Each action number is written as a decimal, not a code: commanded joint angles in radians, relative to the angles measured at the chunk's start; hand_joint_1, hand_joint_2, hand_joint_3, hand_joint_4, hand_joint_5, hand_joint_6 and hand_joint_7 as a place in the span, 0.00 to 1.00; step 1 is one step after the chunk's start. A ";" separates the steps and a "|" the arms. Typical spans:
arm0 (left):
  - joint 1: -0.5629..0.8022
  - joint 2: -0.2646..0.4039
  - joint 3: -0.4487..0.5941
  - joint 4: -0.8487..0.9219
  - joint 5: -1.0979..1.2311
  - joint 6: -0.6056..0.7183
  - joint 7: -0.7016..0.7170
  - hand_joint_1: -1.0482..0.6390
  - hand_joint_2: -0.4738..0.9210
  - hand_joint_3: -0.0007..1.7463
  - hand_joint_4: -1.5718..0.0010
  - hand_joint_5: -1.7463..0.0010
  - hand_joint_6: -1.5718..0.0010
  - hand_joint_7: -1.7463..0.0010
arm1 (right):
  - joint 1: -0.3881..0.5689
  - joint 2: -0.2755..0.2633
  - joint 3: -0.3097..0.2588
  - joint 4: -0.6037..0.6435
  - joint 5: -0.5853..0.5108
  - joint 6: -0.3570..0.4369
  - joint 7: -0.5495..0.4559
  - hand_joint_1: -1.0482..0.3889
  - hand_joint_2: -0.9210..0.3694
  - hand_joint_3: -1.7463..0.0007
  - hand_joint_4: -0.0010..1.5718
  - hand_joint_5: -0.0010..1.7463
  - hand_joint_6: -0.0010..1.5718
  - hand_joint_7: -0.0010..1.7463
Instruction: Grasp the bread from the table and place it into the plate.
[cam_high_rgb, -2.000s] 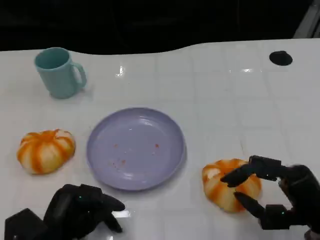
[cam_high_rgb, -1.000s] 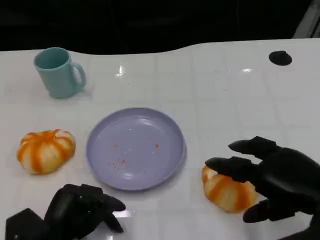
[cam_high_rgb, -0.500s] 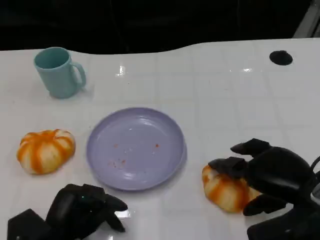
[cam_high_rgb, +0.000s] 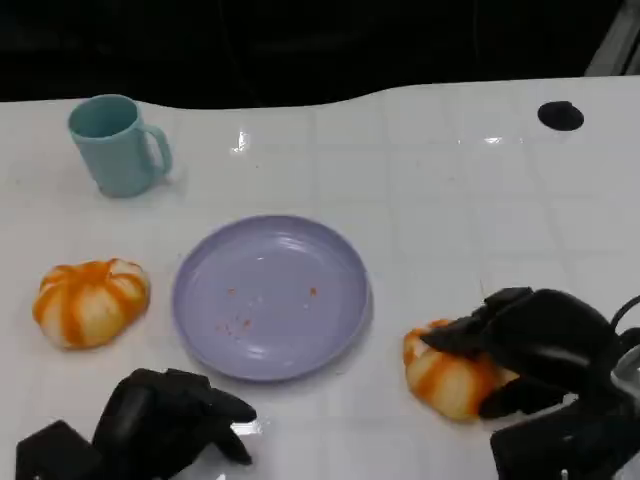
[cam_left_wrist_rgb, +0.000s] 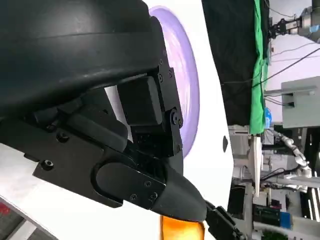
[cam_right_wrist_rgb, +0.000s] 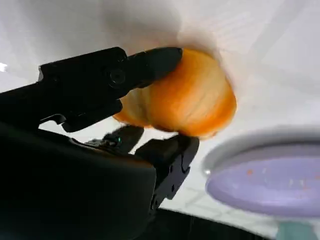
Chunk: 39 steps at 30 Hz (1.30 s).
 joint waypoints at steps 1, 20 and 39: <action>0.007 0.013 0.000 -0.004 0.004 -0.005 0.009 0.00 0.99 0.00 0.12 0.50 0.00 0.87 | -0.015 0.014 0.022 0.107 -0.010 -0.039 -0.147 0.52 0.05 0.70 0.54 0.97 0.56 0.73; -0.003 0.014 0.001 0.004 0.009 0.004 0.014 0.00 0.99 0.00 0.12 0.50 0.00 0.87 | -0.070 0.146 -0.029 0.249 0.146 -0.206 -0.535 0.53 0.43 0.27 0.60 1.00 0.47 0.96; -0.006 0.016 -0.006 0.021 0.019 -0.017 0.019 0.00 1.00 0.00 0.12 0.51 0.00 0.87 | -0.233 0.365 -0.033 0.317 0.260 -0.175 -0.410 0.67 0.60 0.09 0.64 1.00 0.53 0.93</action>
